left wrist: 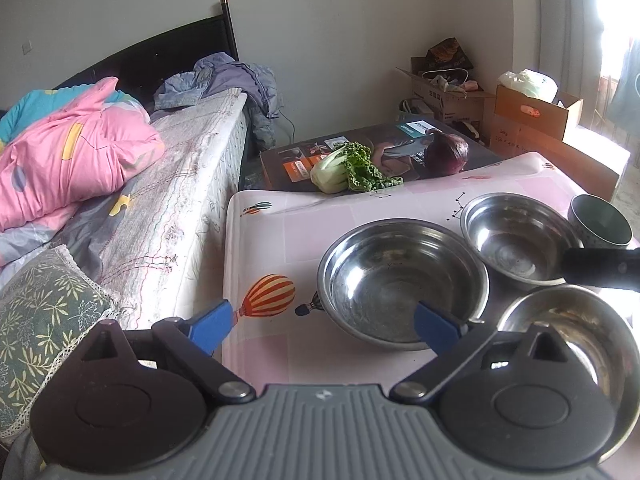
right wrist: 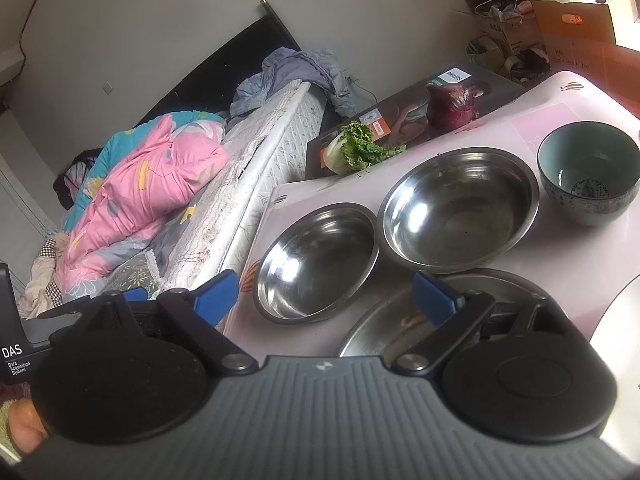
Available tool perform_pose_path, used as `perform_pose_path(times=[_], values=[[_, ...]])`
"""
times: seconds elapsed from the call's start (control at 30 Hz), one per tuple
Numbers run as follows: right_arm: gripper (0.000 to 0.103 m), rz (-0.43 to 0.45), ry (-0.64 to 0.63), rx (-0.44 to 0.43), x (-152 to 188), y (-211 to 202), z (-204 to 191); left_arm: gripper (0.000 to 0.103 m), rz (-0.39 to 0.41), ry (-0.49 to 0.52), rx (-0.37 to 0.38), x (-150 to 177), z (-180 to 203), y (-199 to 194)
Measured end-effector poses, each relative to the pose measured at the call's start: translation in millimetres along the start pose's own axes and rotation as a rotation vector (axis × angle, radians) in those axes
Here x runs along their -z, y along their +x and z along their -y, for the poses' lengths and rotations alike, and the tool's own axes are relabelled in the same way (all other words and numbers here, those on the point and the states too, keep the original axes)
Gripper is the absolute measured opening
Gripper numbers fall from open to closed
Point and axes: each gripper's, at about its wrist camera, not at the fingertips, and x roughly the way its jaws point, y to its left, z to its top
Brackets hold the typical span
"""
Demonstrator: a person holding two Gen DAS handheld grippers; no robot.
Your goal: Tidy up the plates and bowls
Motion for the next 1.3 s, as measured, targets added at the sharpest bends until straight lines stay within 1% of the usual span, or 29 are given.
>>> perform_pose_path(times=[0.03, 0.07, 0.1, 0.17, 0.2, 0.27, 0.33, 0.37, 0.43, 0.47, 0.5, 0.6, 0.67, 0.73, 0.9, 0.93, 0.97, 1.07, 1.17, 1.2, 1.3], values=[[0.089, -0.010, -0.007, 0.002, -3.8, 11.1, 0.8, 0.091, -0.012, -0.002, 0.007, -3.3, 0.8, 9.6], [0.082, -0.020, -0.019, 0.009, -7.1, 21.5, 0.9, 0.089, -0.027, -0.006, 0.012, -6.8, 1.4, 21.0], [0.079, -0.030, -0.028, 0.019, -9.9, 29.7, 0.4, 0.086, -0.037, -0.005, 0.013, -8.7, 2.4, 28.8], [0.068, -0.063, -0.044, 0.033, -15.1, 51.4, 1.2, 0.080, -0.067, 0.001, 0.003, -11.4, 5.4, 50.6], [0.064, -0.080, -0.049, 0.035, -16.1, 59.4, 1.9, 0.076, -0.083, 0.005, -0.005, -12.3, 6.2, 60.2], [0.052, -0.108, -0.061, 0.044, -16.9, 73.5, 1.8, 0.070, -0.116, 0.006, -0.019, -13.2, 7.3, 75.2], [0.047, -0.125, -0.074, 0.058, -16.9, 83.5, 0.8, 0.059, -0.146, 0.002, -0.028, -13.2, 7.2, 86.9], [0.044, -0.136, -0.084, 0.066, -15.0, 87.3, 1.4, 0.056, -0.160, 0.001, -0.032, -13.0, 7.1, 91.4], [0.040, -0.151, -0.096, 0.072, -14.3, 95.3, 1.1, 0.042, -0.189, 0.000, -0.052, -13.0, 6.9, 99.7], [0.035, -0.162, -0.104, 0.076, -12.9, 99.7, 1.8, 0.038, -0.205, 0.003, -0.063, -13.1, 6.2, 104.6], [0.034, -0.172, -0.106, 0.079, -12.1, 104.0, 2.6, 0.033, -0.216, 0.002, -0.069, -12.3, 5.3, 106.7], [0.029, -0.192, -0.105, 0.081, -9.1, 111.2, 5.7, 0.032, -0.234, -0.016, -0.061, -9.4, -1.5, 109.6], [0.026, -0.204, -0.105, 0.086, -6.9, 114.8, 7.1, 0.032, -0.237, -0.020, -0.072, -7.3, -5.0, 108.6], [0.025, -0.209, -0.106, 0.085, -6.0, 117.0, 7.2, 0.029, -0.244, -0.029, -0.067, -5.1, -9.9, 107.0], [0.024, -0.212, -0.126, 0.074, -9.9, 126.7, -0.2, 0.029, -0.259, -0.051, -0.053, -0.9, -21.3, 102.1], [0.022, -0.214, -0.131, 0.072, -11.2, 130.2, -2.1, 0.029, -0.262, -0.062, -0.046, -0.2, -24.4, 101.5], [0.018, -0.215, -0.135, 0.069, -12.3, 133.6, -3.2, 0.029, -0.264, -0.071, -0.040, 0.2, -27.0, 101.3], [0.015, -0.227, -0.132, 0.065, -15.0, 145.1, -4.4, 0.029, -0.264, -0.083, -0.049, 1.5, -33.2, 101.7], [0.012, -0.252, -0.124, 0.058, -14.9, 157.7, -4.8, 0.025, -0.266, -0.084, -0.045, 3.8, -35.5, 100.4], [0.011, -0.257, -0.123, 0.051, -14.5, 159.8, -5.5, 0.021, -0.270, -0.087, -0.040, 4.2, -36.0, 99.8], [0.011, -0.264, -0.144, 0.037, -13.2, 159.1, -10.9, 0.021, -0.288, -0.109, -0.022, 6.3, -41.3, 96.5]])
